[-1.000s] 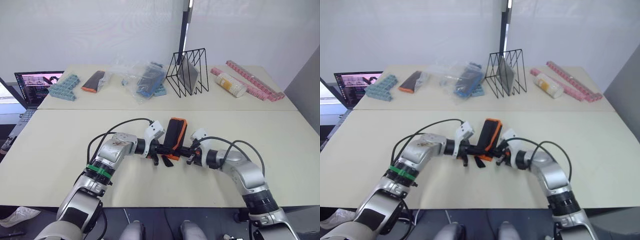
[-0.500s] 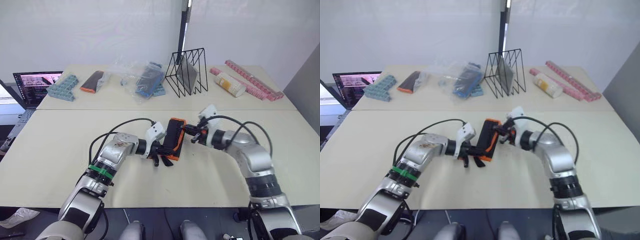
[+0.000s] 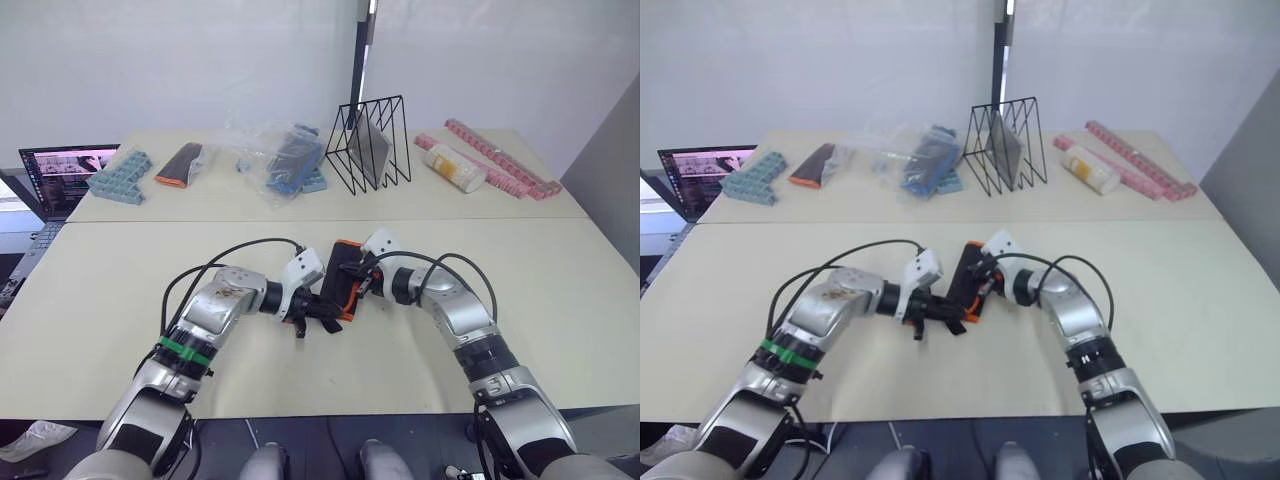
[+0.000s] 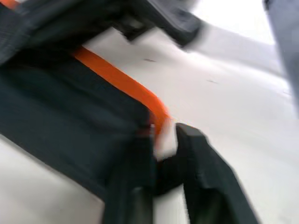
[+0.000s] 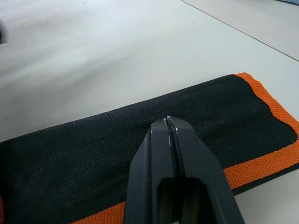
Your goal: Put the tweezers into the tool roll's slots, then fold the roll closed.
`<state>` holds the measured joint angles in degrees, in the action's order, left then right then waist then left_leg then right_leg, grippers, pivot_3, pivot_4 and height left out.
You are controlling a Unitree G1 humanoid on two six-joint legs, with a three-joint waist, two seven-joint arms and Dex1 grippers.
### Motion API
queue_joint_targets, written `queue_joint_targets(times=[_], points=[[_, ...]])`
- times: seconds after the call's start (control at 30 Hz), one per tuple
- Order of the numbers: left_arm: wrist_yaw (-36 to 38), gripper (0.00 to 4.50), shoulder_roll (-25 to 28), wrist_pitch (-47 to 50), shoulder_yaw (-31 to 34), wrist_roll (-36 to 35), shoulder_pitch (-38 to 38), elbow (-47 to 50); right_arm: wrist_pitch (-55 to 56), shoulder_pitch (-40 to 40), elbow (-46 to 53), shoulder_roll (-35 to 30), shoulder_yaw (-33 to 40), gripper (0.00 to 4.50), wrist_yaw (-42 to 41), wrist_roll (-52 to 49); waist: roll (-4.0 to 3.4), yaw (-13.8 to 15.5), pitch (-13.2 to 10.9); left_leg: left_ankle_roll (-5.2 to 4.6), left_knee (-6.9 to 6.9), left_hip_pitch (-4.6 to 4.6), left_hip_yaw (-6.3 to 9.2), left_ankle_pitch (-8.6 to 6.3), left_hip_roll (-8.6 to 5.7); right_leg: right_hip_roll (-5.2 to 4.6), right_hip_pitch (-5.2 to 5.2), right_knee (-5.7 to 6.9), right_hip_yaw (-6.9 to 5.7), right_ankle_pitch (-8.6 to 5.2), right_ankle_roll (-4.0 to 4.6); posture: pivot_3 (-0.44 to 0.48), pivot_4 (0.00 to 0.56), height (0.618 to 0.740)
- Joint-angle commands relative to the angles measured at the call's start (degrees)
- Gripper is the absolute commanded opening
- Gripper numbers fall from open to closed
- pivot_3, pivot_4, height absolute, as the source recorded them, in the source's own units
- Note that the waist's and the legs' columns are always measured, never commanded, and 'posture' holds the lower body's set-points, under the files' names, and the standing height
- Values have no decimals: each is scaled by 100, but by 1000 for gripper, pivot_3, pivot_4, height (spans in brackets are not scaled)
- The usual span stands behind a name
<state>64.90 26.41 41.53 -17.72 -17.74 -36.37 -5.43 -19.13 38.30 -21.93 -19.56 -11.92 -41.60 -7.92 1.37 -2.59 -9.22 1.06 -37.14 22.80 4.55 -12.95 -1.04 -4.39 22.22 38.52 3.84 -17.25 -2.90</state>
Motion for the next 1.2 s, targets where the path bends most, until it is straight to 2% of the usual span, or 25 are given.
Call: queue_joint_targets(times=[0.03,0.13,0.17,0.27,0.47,0.53,0.7,0.8,1.0,1.1,1.2], points=[[19,2218,253,94,642,-391,-29,456,-193,-244,-345,-107,-76,0,12,254,0,30,0,3,-4,0,1,2,-1,-2,-2,1,-2,0,0,0,150,739],[-17,3147,291,-63,1140,-688,-29,473,-223,-287,-306,-104,-36,0,1,231,0,55,0,6,-13,-4,1,3,-2,-3,-11,4,-4,0,0,0,150,739],[-44,3147,260,-40,1261,-777,-59,427,-237,-301,-290,-93,-10,0,-6,211,0,59,0,6,-13,-6,1,3,-2,-3,-14,3,-5,0,0,0,150,739],[-151,2467,118,-195,1336,-760,-159,183,-271,-328,-235,-61,88,0,-29,146,0,80,0,6,-14,-5,1,3,-3,-5,-15,3,-6,0,0,0,150,739],[-216,427,-406,-769,605,-249,-202,-349,-336,-417,23,24,344,0,-123,-100,0,115,0,6,-15,0,-1,3,-6,-5,-12,2,-6,0,0,0,150,739],[-240,32,-506,-1116,378,48,-265,-665,-350,-456,94,34,382,0,-132,-138,0,104,0,5,-15,5,-1,3,-5,-4,-5,2,-6,0,0,0,150,739],[-562,32,-1019,-1876,196,574,-640,-2094,-448,-564,430,19,422,0,-148,-210,1,120,0,5,-15,6,-4,3,-7,-4,-4,1,-6,0,1,0,150,739],[-503,32,-1086,-2077,-28,903,-690,-2623,-433,-599,685,31,560,0,-211,-374,1,127,0,5,-18,8,-7,3,-8,-3,-4,0,-7,0,0,0,150,739],[-171,32,-1067,-2112,-346,1110,-316,-2592,-637,-937,1179,-35,596,0,-328,-573,0,105,0,4,-17,6,-5,3,-7,-2,-6,2,-7,0,0,0,150,739],[-72,32,-991,-2062,-423,1196,-217,-2530,-567,-1004,824,44,479,0,-134,-360,2,84,6,3,-17,1,-5,2,-6,-1,-10,1,-7,0,0,0,150,739],[-80,32,-931,-1991,-414,1238,-176,-2501,-352,-751,26,328,493,0,278,-162,11,18,31,3,-9,-17,-5,2,-3,2,-23,1,-7,0,-1,0,150,739]])
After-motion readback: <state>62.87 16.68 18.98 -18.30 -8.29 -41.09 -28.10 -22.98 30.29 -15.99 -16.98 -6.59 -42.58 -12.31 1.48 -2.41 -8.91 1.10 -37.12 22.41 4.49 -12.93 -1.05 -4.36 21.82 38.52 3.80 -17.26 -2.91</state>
